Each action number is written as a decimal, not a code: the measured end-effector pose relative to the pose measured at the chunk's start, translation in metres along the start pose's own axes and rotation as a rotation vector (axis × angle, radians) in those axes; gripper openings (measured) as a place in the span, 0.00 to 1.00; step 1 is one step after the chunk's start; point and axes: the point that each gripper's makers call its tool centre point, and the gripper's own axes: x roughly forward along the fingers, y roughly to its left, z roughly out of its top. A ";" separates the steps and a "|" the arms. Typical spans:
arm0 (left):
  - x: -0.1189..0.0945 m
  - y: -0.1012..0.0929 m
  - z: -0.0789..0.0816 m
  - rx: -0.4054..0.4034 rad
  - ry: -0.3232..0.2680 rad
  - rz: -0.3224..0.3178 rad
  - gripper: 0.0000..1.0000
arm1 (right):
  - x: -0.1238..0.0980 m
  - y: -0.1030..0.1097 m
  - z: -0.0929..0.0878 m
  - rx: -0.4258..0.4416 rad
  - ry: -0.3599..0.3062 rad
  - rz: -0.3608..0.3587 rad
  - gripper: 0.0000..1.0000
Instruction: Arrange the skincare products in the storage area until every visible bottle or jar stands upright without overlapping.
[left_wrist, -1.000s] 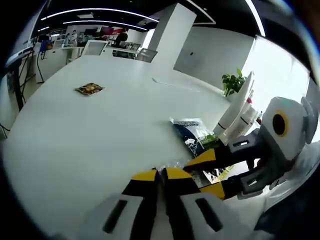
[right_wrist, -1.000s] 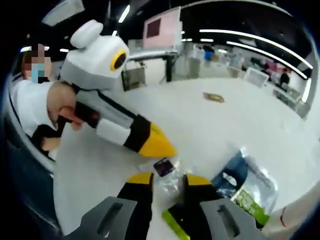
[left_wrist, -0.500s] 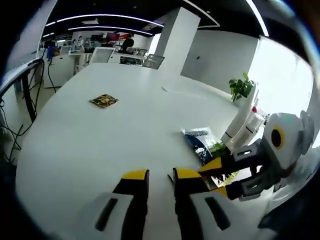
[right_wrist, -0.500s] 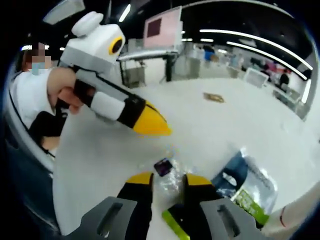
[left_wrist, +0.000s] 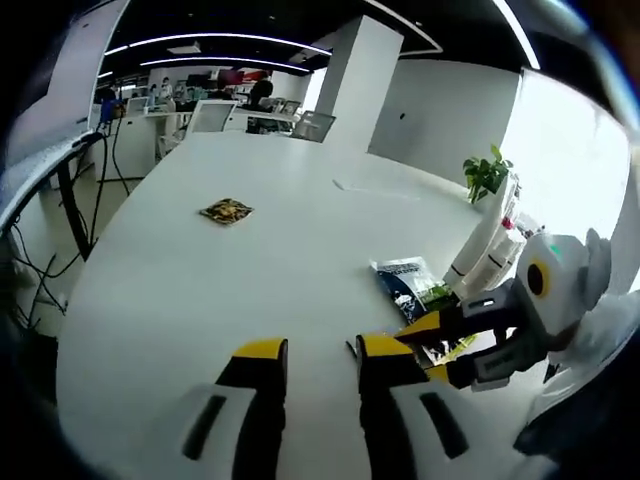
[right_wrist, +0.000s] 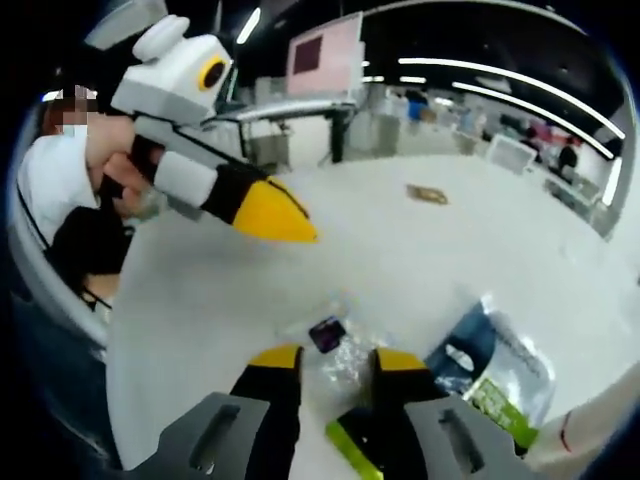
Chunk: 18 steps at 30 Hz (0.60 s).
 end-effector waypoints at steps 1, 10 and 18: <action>-0.002 0.000 0.000 0.004 0.001 0.005 0.24 | 0.000 0.000 0.000 0.002 0.000 -0.002 0.28; -0.015 -0.001 0.004 0.010 0.005 0.011 0.30 | -0.025 -0.012 0.013 0.048 -0.038 -0.035 0.41; -0.026 -0.014 0.004 0.088 0.048 -0.010 0.35 | -0.047 -0.012 0.030 0.065 -0.065 -0.046 0.57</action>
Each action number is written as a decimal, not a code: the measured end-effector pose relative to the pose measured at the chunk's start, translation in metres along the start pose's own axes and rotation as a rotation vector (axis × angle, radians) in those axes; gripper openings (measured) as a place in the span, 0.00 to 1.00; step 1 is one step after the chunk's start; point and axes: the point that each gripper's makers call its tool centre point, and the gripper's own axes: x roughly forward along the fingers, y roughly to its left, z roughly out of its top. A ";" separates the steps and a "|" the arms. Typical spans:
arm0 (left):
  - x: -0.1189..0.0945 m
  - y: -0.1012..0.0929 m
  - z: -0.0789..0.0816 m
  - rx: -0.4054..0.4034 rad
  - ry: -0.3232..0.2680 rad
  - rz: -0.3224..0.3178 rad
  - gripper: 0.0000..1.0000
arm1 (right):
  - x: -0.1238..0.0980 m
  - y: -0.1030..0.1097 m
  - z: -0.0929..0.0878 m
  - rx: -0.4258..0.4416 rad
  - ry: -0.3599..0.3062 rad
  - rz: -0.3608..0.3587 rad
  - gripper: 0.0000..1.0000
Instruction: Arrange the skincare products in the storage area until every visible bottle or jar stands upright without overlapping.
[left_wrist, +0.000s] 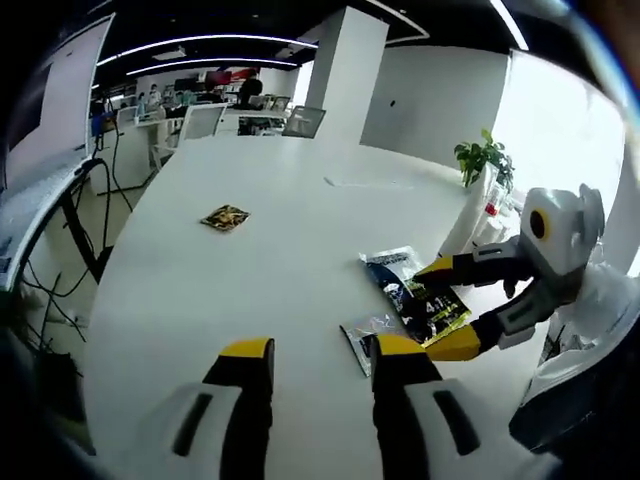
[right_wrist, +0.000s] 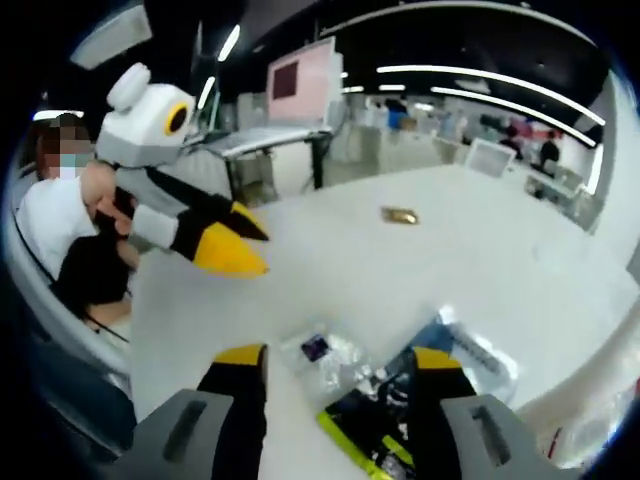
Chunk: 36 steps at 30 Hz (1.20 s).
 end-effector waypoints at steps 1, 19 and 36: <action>-0.001 -0.001 0.000 0.000 0.003 -0.005 0.36 | -0.002 0.000 0.002 0.000 -0.002 0.000 0.58; -0.025 -0.017 0.019 0.041 0.013 -0.071 0.52 | -0.032 0.008 0.043 -0.029 -0.037 0.018 0.80; -0.040 -0.033 0.060 0.105 -0.012 -0.118 0.72 | -0.069 -0.006 0.069 -0.057 -0.061 0.013 0.98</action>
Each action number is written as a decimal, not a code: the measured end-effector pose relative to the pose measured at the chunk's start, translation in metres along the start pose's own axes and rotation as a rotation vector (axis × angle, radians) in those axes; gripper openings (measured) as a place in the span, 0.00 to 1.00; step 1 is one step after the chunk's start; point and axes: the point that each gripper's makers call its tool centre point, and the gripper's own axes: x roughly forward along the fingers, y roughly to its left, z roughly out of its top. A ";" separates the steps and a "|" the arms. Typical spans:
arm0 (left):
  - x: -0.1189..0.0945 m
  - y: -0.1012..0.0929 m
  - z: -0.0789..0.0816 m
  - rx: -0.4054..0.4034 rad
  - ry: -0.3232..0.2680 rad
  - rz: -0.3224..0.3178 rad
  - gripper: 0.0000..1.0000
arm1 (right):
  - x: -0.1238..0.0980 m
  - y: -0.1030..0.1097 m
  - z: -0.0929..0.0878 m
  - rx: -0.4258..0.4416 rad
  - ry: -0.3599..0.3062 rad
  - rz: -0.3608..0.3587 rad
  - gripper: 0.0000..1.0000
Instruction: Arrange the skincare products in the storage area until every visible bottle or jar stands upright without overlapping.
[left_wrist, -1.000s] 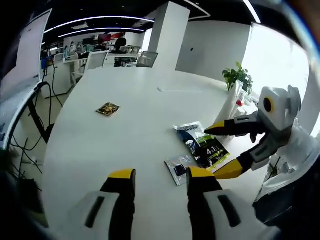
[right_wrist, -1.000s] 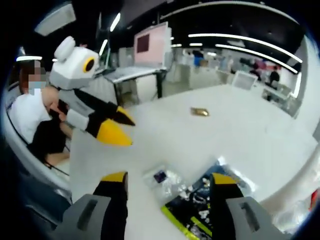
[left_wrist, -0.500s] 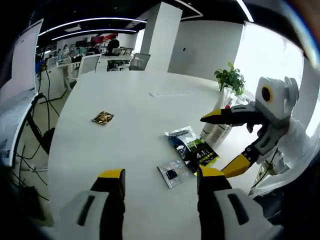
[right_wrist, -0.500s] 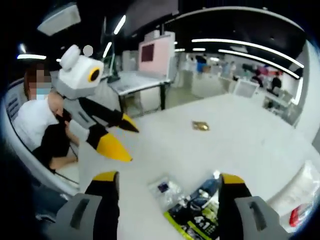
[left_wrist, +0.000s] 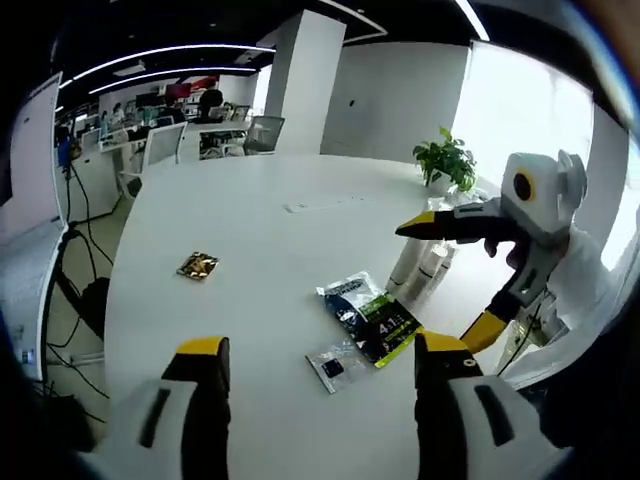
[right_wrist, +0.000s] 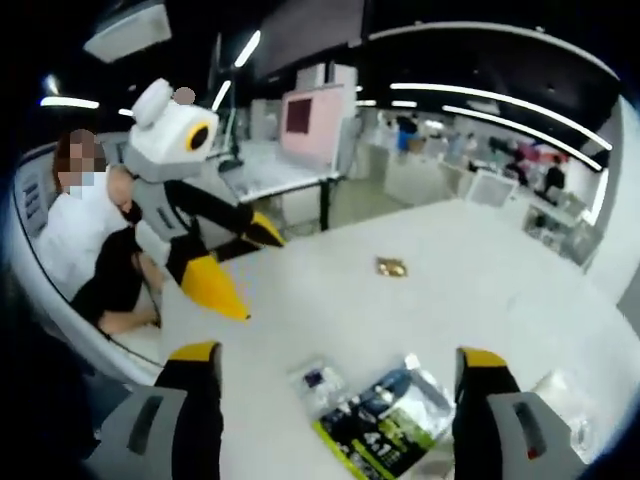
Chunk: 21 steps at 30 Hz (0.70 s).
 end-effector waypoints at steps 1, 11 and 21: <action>-0.001 -0.005 0.001 0.006 0.000 -0.005 0.73 | -0.004 0.000 0.001 0.004 -0.007 -0.002 0.99; -0.006 -0.016 0.004 0.009 -0.003 -0.016 0.81 | -0.039 -0.011 -0.005 0.029 -0.016 -0.047 1.00; -0.013 -0.012 0.007 0.022 -0.004 -0.014 0.87 | -0.073 -0.034 -0.019 0.071 -0.014 -0.136 1.00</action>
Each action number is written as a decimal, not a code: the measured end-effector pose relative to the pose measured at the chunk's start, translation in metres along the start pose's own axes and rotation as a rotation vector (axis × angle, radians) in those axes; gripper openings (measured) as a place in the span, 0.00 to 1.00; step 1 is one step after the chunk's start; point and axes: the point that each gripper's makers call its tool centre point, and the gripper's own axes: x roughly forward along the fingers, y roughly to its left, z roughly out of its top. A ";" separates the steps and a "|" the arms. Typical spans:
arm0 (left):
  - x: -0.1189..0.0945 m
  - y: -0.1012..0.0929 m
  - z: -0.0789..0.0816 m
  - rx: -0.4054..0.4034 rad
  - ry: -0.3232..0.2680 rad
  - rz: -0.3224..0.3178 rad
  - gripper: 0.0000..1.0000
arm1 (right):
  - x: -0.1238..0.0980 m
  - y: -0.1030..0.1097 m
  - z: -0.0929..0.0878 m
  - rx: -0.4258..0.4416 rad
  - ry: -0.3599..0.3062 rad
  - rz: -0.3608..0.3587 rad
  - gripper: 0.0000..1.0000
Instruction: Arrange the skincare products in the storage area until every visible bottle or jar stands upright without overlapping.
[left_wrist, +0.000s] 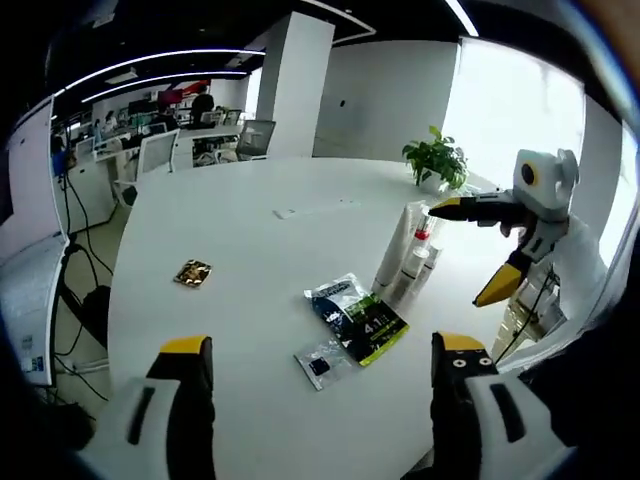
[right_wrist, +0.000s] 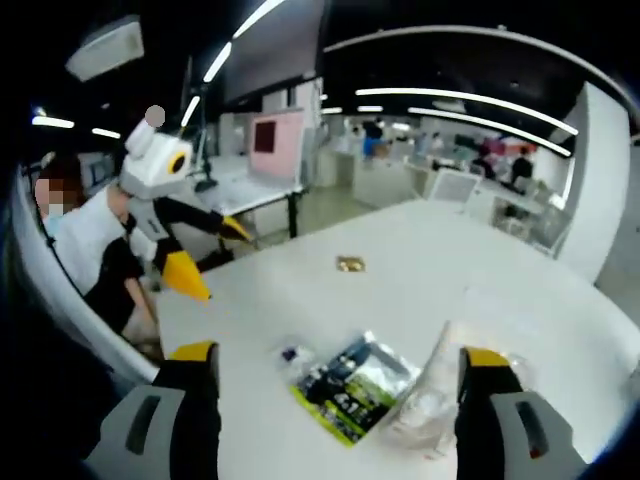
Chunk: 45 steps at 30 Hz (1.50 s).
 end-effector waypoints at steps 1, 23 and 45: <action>0.000 0.001 0.000 0.002 0.000 0.005 0.89 | -0.004 -0.004 -0.003 0.008 0.006 -0.012 1.00; -0.008 -0.003 -0.006 -0.009 -0.019 -0.017 0.99 | -0.061 -0.049 -0.037 0.096 0.052 -0.163 1.00; -0.006 0.010 -0.002 -0.051 -0.038 0.002 0.99 | -0.054 -0.051 -0.020 0.077 0.050 -0.141 1.00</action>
